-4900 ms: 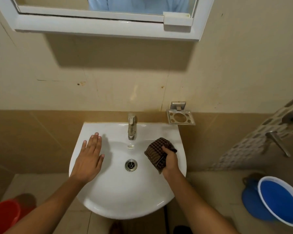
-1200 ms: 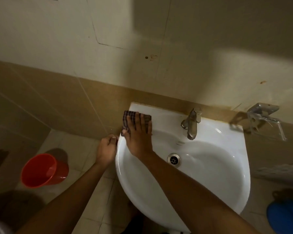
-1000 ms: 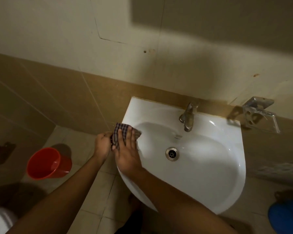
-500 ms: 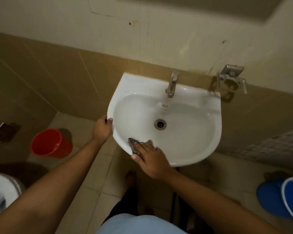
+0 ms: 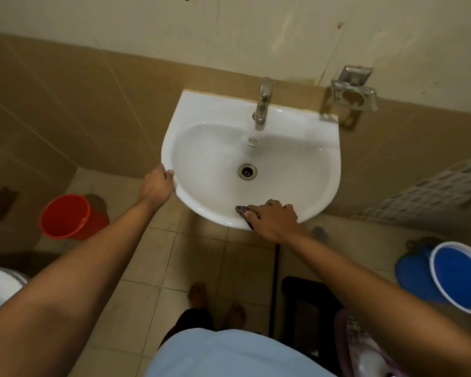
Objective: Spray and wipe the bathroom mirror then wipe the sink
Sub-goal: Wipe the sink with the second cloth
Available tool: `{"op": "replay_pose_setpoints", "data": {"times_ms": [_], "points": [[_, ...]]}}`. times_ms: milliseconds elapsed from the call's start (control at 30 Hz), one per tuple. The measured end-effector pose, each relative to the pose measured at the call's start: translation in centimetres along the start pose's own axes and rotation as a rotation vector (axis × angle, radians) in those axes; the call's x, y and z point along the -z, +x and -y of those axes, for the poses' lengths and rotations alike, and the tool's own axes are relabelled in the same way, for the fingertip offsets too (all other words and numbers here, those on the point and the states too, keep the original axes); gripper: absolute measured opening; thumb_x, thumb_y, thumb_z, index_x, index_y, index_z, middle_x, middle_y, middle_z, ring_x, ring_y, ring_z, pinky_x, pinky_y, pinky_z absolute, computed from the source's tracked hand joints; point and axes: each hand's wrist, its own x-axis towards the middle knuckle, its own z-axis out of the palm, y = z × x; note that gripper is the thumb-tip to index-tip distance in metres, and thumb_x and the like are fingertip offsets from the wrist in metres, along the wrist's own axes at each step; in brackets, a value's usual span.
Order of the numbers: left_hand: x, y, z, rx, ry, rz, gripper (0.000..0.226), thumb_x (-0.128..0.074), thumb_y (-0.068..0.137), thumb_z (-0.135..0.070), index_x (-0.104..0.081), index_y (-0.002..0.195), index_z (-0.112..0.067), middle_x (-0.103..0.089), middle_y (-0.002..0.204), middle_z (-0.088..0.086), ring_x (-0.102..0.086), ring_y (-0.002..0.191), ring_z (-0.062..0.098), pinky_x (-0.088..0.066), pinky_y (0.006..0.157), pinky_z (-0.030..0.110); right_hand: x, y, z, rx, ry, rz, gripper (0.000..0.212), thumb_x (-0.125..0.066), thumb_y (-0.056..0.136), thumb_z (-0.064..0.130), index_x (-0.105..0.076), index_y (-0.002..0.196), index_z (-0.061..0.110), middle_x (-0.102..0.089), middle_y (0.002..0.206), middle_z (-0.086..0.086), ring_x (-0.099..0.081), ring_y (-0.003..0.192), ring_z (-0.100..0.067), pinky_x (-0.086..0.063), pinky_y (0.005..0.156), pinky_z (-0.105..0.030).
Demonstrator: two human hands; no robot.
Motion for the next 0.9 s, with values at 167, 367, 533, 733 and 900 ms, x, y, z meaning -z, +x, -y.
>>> {"op": "replay_pose_setpoints", "data": {"times_ms": [167, 367, 533, 733, 900], "points": [[0.5, 0.4, 0.4, -0.051, -0.011, 0.034, 0.032, -0.042, 0.098, -0.026, -0.054, 0.121, -0.009, -0.063, 0.115, 0.012, -0.059, 0.102, 0.034, -0.049, 0.087, 0.045, -1.5, 2.7, 7.6, 0.068, 0.156, 0.050, 0.053, -0.017, 0.095, 0.051, -0.024, 0.147, 0.042, -0.054, 0.138, 0.001, -0.042, 0.127, -0.032, -0.034, 0.098, -0.058], [1.7, 2.5, 0.5, -0.125, 0.000, 0.083, 0.048, -0.044, 0.075, -0.028, -0.049, 0.121, -0.014, -0.059, 0.116, 0.010, -0.058, 0.100, 0.029, -0.053, 0.080, 0.046, -3.3, 4.5, 13.2, 0.067, -0.005, -0.146, 0.066, -0.040, 0.096, 0.045, -0.019, 0.150, 0.013, -0.045, 0.141, -0.016, -0.044, 0.122, -0.038, -0.036, 0.095, -0.053], [2.2, 4.0, -0.6, -0.178, 0.074, 0.079, 0.062, -0.049, 0.075, -0.023, -0.039, 0.130, 0.002, -0.050, 0.128, 0.023, -0.050, 0.114, 0.042, -0.048, 0.091, 0.056, -4.5, 2.3, 10.4, 0.123, -0.100, -0.266, 0.060, -0.040, 0.097, 0.049, -0.031, 0.145, 0.015, -0.051, 0.134, -0.009, -0.047, 0.119, -0.031, -0.038, 0.089, -0.047], [1.7, 5.4, -1.4, -0.223, 0.204, 0.117, 0.090, -0.039, 0.071, -0.028, -0.018, 0.150, 0.009, -0.021, 0.155, 0.032, -0.023, 0.142, 0.048, -0.021, 0.116, 0.059, -3.9, -2.9, 1.9, 0.042, -0.175, -0.315, 0.059, -0.029, 0.092, 0.067, -0.048, 0.132, 0.029, -0.059, 0.123, 0.004, -0.048, 0.119, -0.023, -0.032, 0.103, -0.046], [1.5, 6.4, -1.6, -0.257, 0.269, 0.138, 0.092, -0.036, 0.071, -0.028, -0.012, 0.150, 0.011, -0.015, 0.156, 0.035, -0.017, 0.144, 0.050, -0.016, 0.116, 0.061, -0.9, -3.8, -5.5, -0.117, -0.077, -0.231, 0.063, -0.020, 0.092, 0.071, -0.047, 0.137, 0.036, -0.042, 0.148, 0.006, -0.017, 0.146, -0.017, -0.004, 0.119, -0.052]]}}
